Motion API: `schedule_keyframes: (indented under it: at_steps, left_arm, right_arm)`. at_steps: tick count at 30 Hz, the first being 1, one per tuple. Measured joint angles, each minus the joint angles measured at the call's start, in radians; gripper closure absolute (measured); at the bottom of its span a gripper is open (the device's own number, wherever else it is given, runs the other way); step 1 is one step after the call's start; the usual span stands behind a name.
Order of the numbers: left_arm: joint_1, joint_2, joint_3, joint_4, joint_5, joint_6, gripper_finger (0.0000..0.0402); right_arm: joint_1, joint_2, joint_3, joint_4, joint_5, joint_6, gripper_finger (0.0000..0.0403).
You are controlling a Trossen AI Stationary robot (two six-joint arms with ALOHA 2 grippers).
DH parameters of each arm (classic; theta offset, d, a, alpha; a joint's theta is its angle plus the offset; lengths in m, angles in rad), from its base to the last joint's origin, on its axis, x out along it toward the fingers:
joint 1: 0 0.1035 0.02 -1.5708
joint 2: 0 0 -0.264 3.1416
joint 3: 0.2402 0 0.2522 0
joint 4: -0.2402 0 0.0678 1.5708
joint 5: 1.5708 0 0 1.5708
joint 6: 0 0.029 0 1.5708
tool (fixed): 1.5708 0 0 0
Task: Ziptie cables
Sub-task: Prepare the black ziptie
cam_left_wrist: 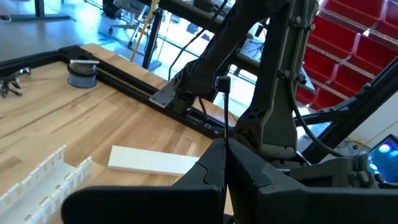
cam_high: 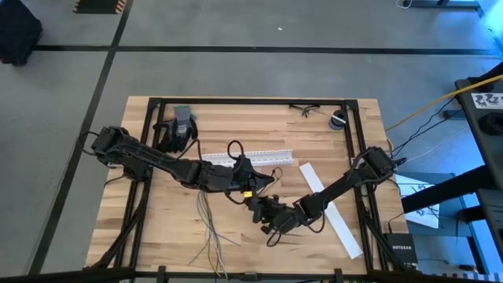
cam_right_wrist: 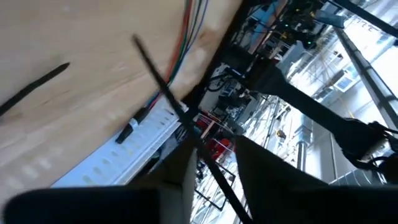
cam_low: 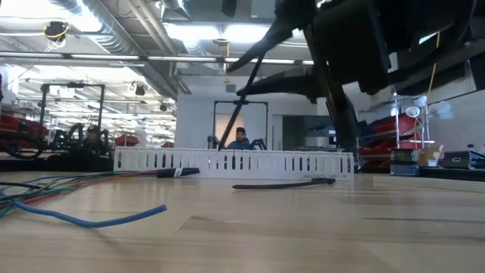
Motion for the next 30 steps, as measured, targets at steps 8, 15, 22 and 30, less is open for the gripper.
schedule_keyframes:
  at_steps: [8, 15, 22, 30]
  left_arm:
    - [0.0, 0.0, 0.0, -0.011, -0.001, 0.08, 0.0401]
    - [-0.008, 0.0, -0.001, -0.051, 0.0, 0.319, 0.0401]
    - [-0.031, -0.001, -0.001, -0.127, -0.051, 0.526, 0.0401]
    - [-0.129, -0.005, -0.001, -0.163, -0.191, 0.743, 0.0401]
  right_arm:
    - [0.015, 0.0, 0.0, -0.002, -0.072, 0.324, 0.0391]
    - [0.054, 0.0, 0.0, 0.082, -0.271, 0.937, 0.0401]
    - [0.11, 0.0, 0.0, 0.283, -0.35, 1.308, 0.0402]
    - [0.161, 0.0, -0.065, 0.473, -0.313, 1.621, 0.0403]
